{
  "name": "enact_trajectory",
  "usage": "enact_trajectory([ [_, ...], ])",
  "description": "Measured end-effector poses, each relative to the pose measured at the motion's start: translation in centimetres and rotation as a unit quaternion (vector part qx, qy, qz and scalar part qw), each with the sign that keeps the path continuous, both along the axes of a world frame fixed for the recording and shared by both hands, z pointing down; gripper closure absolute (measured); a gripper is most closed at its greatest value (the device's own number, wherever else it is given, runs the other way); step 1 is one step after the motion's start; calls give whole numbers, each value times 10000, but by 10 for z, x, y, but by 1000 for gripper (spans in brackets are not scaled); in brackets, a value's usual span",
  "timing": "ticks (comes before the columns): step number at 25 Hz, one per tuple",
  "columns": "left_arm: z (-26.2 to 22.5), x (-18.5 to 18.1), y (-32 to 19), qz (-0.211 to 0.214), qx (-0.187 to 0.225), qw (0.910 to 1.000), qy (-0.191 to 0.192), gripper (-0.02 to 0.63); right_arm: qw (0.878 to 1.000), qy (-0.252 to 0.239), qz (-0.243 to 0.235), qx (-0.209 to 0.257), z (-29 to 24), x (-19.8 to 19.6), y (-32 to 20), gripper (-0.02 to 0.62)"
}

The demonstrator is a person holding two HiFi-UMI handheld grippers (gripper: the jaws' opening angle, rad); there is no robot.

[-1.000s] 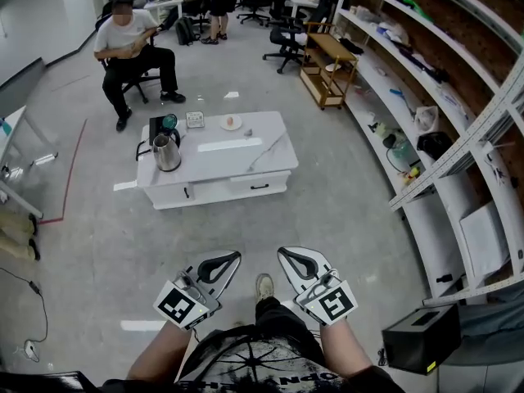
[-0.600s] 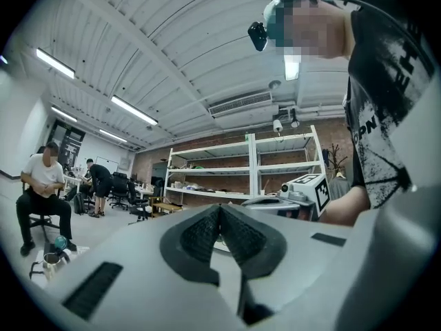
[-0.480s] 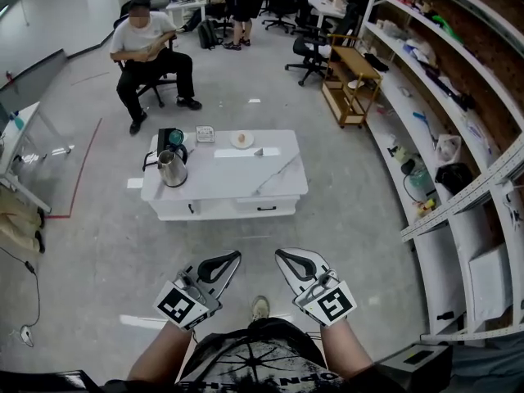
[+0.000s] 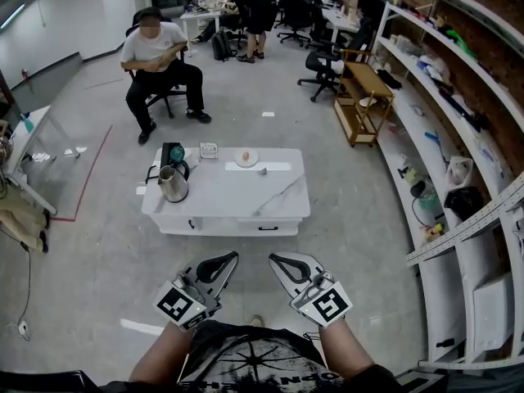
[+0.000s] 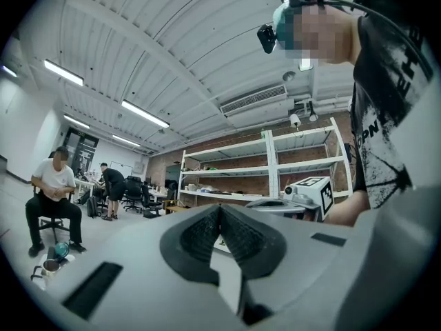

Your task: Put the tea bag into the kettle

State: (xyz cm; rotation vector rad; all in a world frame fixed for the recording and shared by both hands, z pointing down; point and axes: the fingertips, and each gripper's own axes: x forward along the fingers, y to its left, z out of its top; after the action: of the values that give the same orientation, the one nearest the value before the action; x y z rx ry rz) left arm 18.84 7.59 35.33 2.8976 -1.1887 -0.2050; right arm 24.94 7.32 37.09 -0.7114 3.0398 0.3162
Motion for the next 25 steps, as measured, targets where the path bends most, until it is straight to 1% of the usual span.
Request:
enact_trajectory([
  [4, 7, 4, -11, -1, 28, 10000, 57, 600, 9999, -90, -23, -114, 4, 5, -12, 586],
  [8, 12, 5, -26, -19, -223, 9997, -117, 600, 9998, -61, -34, -179, 9, 4, -28, 586],
  [13, 20, -3, -54, -63, -220, 9996, -146, 600, 9996, -111, 68, -241, 11, 1, -53, 586],
  [18, 29, -14, -94, 76, -236, 9997, -87, 600, 9991, -251, 181, -288, 12, -10, -89, 586],
  [21, 30, -25, -121, 198, -231, 9995, -100, 600, 9985, -111, 381, -378, 17, -17, -120, 586],
  [25, 22, -46, -160, 343, -253, 9991, -62, 600, 9984, -148, 392, -374, 6, -41, -160, 586],
])
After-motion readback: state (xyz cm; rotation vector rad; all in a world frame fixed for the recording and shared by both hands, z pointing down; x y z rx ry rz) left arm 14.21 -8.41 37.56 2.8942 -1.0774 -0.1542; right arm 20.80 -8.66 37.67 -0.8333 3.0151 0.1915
